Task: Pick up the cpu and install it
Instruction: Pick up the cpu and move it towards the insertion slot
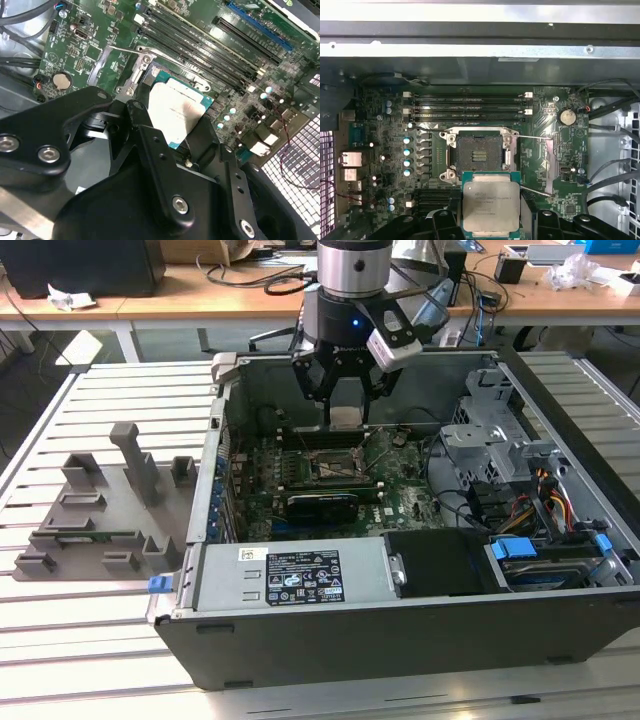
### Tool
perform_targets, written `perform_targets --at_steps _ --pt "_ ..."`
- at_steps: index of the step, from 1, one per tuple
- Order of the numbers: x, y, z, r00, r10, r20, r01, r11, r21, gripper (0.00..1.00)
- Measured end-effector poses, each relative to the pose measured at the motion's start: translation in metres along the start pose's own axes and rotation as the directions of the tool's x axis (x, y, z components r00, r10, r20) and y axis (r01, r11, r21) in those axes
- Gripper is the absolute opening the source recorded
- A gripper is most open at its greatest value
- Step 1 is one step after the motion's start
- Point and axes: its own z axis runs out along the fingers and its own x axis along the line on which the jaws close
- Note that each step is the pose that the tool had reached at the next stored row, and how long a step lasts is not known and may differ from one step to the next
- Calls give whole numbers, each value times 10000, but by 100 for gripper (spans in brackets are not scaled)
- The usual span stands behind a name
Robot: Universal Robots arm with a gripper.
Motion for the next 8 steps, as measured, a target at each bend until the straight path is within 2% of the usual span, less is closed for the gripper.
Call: perform_targets --at_steps 1,8 --pt "1 2 103 10000 -1 0 1 10000 1 55" --pt "2 3 125 10000 -1 0 1 10000 1 55"
